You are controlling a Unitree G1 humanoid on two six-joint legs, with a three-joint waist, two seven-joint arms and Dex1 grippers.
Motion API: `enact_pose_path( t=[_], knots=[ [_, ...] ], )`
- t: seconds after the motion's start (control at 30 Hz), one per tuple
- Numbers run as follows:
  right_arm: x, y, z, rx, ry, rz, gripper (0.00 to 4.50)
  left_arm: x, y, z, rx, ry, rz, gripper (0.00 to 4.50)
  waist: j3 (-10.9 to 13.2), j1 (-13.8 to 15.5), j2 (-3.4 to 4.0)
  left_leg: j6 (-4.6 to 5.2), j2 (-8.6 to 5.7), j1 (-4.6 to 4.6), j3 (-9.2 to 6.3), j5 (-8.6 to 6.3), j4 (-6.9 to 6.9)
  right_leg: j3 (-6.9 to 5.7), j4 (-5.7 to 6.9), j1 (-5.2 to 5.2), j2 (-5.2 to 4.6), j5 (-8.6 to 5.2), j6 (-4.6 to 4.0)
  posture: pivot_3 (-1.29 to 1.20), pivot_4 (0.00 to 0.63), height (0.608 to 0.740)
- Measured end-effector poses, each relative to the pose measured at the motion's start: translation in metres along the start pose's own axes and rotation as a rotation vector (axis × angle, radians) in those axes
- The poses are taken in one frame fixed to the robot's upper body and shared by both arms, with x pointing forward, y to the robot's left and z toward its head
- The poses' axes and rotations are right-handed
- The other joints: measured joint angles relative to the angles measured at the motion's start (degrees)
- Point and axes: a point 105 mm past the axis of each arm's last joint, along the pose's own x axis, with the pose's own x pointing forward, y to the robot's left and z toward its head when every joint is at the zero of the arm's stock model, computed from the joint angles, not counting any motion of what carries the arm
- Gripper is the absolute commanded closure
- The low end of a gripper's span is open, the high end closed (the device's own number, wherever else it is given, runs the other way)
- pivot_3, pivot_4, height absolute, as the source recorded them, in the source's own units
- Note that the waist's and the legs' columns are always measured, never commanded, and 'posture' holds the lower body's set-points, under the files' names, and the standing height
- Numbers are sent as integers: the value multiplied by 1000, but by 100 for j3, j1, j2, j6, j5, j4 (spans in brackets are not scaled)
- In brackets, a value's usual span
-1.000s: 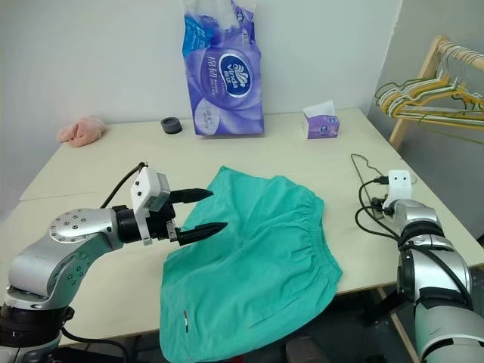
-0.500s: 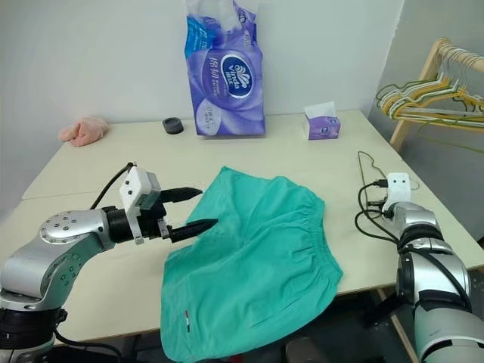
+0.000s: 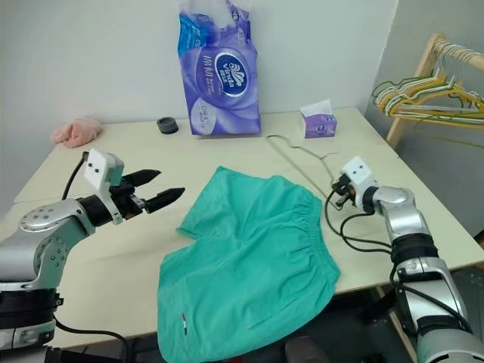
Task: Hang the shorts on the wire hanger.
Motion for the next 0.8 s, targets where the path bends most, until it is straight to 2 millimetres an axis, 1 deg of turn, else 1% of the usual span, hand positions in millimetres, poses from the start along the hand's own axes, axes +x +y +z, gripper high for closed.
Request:
enact_pose_path(
  t=[0.07,0.17,0.23,0.3,0.4,0.47,0.57,0.67,0.8],
  knots=[
    [1,13,17,-201,-29,52,4460,-4,0,0,-44,9,-32,0,0,-3,0,0,0,-3,3,0,2,2,1,-3,-6,-4,11,-193,25,740],
    [-1,22,37,-401,-85,82,4460,-8,-6,-1,-99,40,-109,0,0,-9,-1,0,0,-4,8,0,2,6,1,-6,-14,-3,14,-193,25,740],
    [-1,32,50,-532,-134,100,4460,-12,-10,-3,-137,68,-153,0,0,-11,-1,0,-1,-3,8,0,3,5,2,-6,-14,-4,15,-193,23,740],
    [0,41,59,-631,-176,117,4460,-14,-14,-4,-167,88,-191,0,0,-11,-1,0,-2,-2,7,0,2,4,3,-6,-14,-4,15,-193,23,740],
    [1,57,70,-804,-247,147,4460,-15,-17,-13,-185,128,-216,0,1,-12,0,0,-1,-1,6,0,2,4,4,-6,-13,-3,13,-193,23,740],
    [1,65,78,-876,-293,166,4460,-13,-19,-18,-202,152,-230,0,0,-10,-2,0,-1,-2,5,0,2,4,5,-6,-13,-1,9,-202,24,740],
    [0,73,81,-933,-328,188,4460,-12,-25,-22,-210,172,-265,0,0,-9,-3,0,-1,-2,6,0,3,5,3,-6,-17,11,-11,-203,23,740],
    [1,79,86,-977,-363,207,4460,-13,-34,-34,-231,210,-305,0,0,-17,-2,0,0,-2,7,0,3,7,4,-6,-19,11,-12,-205,22,740],
    [-1,79,100,-1024,-412,195,4460,-14,-54,-45,-249,259,-397,0,0,-24,-2,0,1,-1,4,0,2,5,5,-7,-19,11,-12,-206,21,740]
  ],
)
